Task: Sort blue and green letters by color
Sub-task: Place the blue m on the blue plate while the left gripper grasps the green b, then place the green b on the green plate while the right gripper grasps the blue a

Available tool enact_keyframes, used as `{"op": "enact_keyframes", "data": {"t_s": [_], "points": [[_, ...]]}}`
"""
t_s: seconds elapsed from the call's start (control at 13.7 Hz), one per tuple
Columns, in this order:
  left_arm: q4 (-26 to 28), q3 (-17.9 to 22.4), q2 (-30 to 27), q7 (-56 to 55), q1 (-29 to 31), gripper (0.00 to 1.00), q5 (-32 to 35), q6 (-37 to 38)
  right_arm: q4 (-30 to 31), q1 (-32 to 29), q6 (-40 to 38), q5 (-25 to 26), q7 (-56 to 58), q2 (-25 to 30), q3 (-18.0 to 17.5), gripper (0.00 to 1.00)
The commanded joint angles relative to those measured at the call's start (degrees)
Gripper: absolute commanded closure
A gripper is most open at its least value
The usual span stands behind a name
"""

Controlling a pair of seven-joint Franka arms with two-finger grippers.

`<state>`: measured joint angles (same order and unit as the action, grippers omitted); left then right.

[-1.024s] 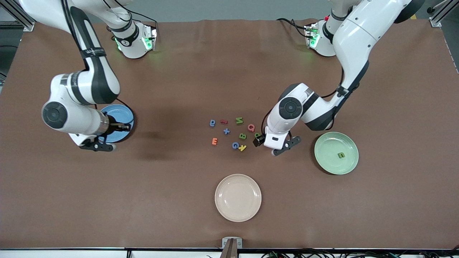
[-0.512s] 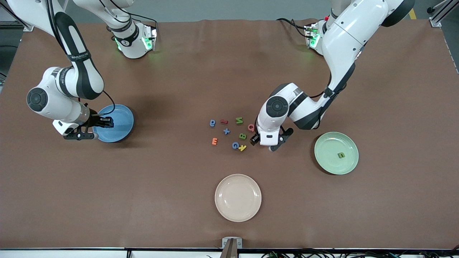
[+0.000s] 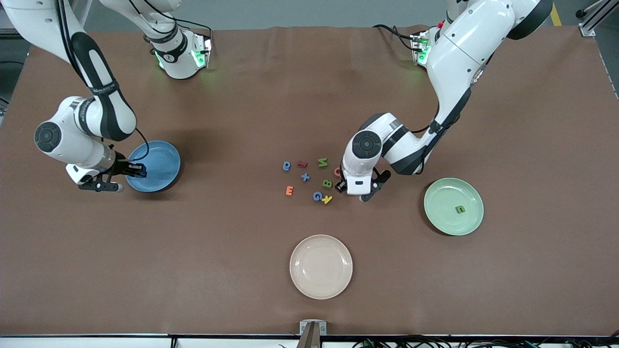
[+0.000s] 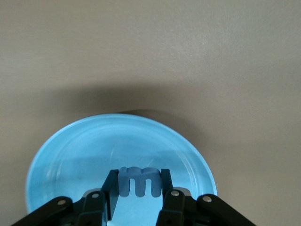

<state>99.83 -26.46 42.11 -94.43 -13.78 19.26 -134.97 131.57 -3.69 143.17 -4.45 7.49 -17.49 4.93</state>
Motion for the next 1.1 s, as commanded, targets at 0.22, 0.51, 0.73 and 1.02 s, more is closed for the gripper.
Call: {"op": "enact_keyframes", "data": {"t_s": [0.22,0.51,0.73,1.02], "points": [[-4.11,4.48,3.06,-1.90,-4.94,0.31,1.83,-0.03,-2.53,-0.80,-1.57,-0.21,-2.65,-2.02,-1.07,0.00],[-4.11,4.58,3.15,-2.77,-5.21,0.33,1.74,-0.03,-8.50,-0.62,-12.88,-0.21,-3.18,-1.67,-1.07,0.00],[-4.11,4.49,2.71,-3.39,-5.21,0.36,1.57,-0.03,-14.04,2.44,-23.26,-0.12,-10.09,-0.88,-1.33,0.00],[-3.94,4.49,2.71,-4.44,-5.21,0.52,1.74,-0.03,-15.98,12.45,-26.89,-0.47,-26.18,1.23,-1.59,0.00]]}}
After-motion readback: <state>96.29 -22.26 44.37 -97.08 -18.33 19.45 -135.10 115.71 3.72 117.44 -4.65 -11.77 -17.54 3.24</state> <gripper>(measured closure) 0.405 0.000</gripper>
